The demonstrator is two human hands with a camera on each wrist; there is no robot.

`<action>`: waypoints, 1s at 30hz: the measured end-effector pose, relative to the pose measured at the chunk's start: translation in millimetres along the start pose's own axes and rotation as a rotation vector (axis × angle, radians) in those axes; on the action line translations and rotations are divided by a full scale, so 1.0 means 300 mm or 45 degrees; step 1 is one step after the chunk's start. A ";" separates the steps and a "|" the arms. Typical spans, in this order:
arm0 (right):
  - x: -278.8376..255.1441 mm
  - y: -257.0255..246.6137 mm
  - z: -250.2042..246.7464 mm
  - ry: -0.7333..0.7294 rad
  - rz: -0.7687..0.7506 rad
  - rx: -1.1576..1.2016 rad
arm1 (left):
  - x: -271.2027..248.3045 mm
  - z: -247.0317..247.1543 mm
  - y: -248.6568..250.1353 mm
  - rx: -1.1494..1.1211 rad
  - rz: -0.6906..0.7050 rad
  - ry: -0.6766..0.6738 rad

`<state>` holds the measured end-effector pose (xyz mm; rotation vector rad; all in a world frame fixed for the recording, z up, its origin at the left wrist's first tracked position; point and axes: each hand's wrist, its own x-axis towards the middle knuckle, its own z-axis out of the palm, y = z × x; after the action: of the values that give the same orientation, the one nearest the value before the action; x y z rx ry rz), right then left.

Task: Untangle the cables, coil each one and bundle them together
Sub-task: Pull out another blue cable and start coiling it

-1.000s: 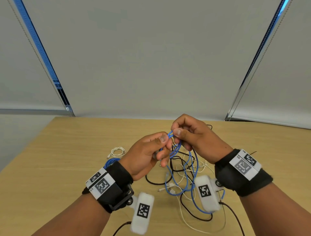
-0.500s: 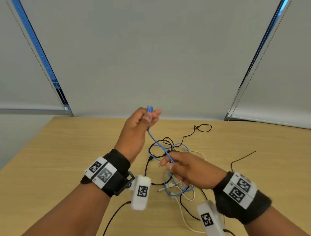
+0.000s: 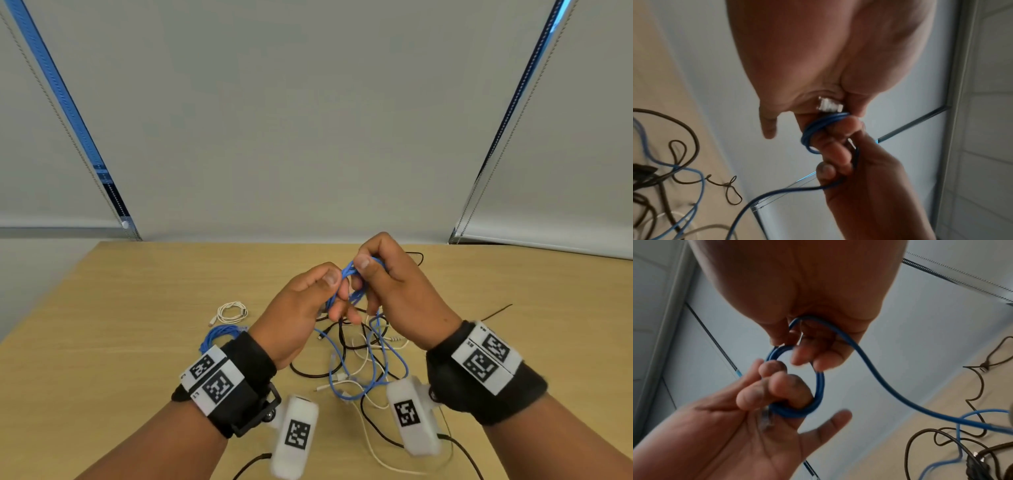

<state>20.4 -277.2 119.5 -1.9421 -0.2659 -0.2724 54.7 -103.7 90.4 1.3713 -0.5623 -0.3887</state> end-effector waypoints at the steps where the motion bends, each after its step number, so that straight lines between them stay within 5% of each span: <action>1: 0.002 0.005 0.013 0.036 -0.029 -0.050 | -0.001 0.004 -0.003 -0.014 0.010 0.012; 10: 0.067 0.011 -0.027 -0.002 0.054 0.089 | -0.015 -0.045 0.061 -0.407 0.003 0.044; 14: 0.040 0.076 -0.021 -0.231 0.232 0.149 | -0.015 -0.058 0.093 -0.710 0.100 -0.019; 18: -0.021 0.131 0.058 -0.417 0.351 0.002 | -0.002 -0.052 0.078 -0.799 0.158 0.134; 22: -0.077 0.135 0.106 -0.670 0.373 -0.273 | 0.020 -0.075 0.057 -0.621 0.247 0.380; 24: -0.090 0.105 0.112 -0.755 0.322 -0.408 | 0.029 -0.093 0.039 -0.307 0.261 0.490; 27: -0.075 0.007 0.089 -0.701 0.177 -0.429 | 0.023 -0.094 0.003 0.309 0.173 0.443; 30: -0.032 -0.079 0.034 -0.450 -0.035 -0.500 | -0.002 -0.070 -0.012 0.405 0.091 0.278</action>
<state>4.6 -259.6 133.6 -2.3752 -0.5009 0.0078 66.6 -87.1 84.7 1.6694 -0.5037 -0.0896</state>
